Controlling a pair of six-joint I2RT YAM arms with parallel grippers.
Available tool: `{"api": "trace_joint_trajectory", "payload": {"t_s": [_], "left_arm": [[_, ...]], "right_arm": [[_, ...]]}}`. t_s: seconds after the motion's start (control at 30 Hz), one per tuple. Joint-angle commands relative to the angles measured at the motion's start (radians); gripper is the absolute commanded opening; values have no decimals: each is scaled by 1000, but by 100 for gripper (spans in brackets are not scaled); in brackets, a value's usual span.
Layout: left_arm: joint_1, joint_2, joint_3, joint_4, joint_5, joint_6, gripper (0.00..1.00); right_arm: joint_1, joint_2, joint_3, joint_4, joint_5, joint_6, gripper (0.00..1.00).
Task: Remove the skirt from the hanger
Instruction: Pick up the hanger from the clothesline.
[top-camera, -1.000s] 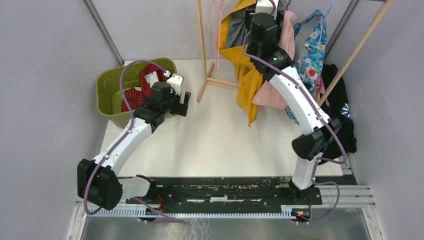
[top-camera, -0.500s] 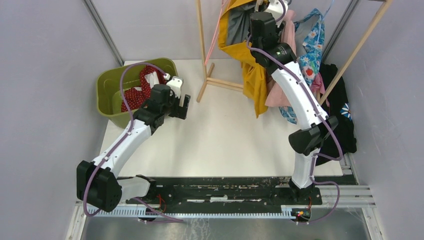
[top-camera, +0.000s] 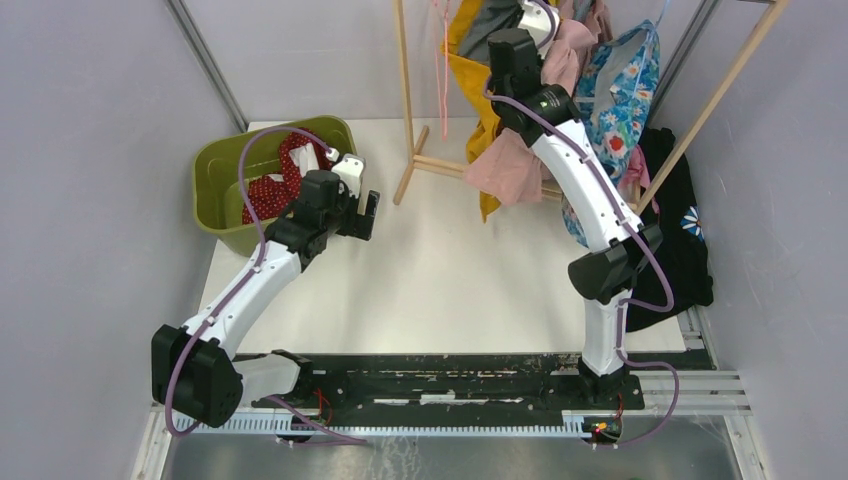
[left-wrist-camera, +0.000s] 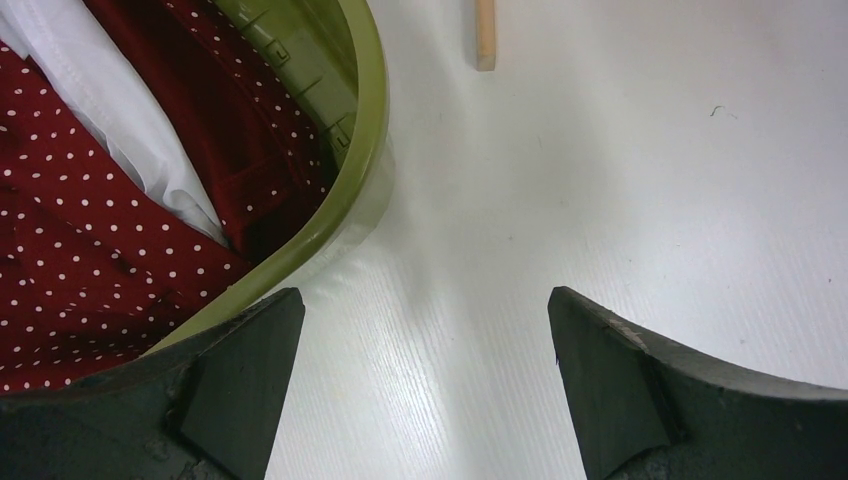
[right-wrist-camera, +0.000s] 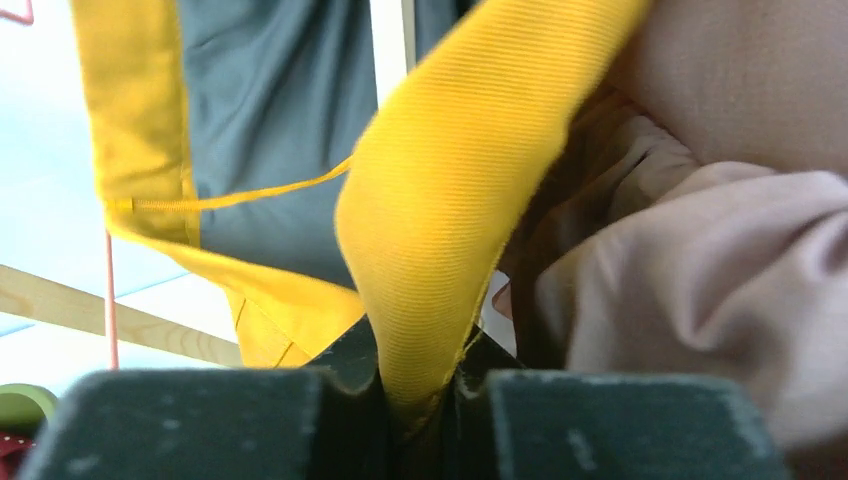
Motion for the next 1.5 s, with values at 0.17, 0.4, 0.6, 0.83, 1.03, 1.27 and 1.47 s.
{"api": "trace_joint_trajectory", "payload": {"t_s": [0.17,0.4,0.6,0.83,1.03,1.27,1.47], "left_arm": [[-2,-16,3,19,-12,28,99],[-2,-6,2,25,-3,25,99],[-1,0,6,27,-9,26,99],[-1,13,21,26,-3,25,99],[-1,18,20,25,-2,25,99],[0,25,24,23,-1,25,99],[-1,37,31,23,3,26,99]], "right_arm": [[-11,-38,50,-86,-12,-49,1],[-2,-97,-69,139,11,-278,1],[7,-128,-131,350,19,-485,1],[47,-146,-89,486,28,-650,1],[70,-163,-76,557,34,-728,1],[91,-184,-111,658,49,-860,1],[97,-197,-128,763,56,-982,1]]}}
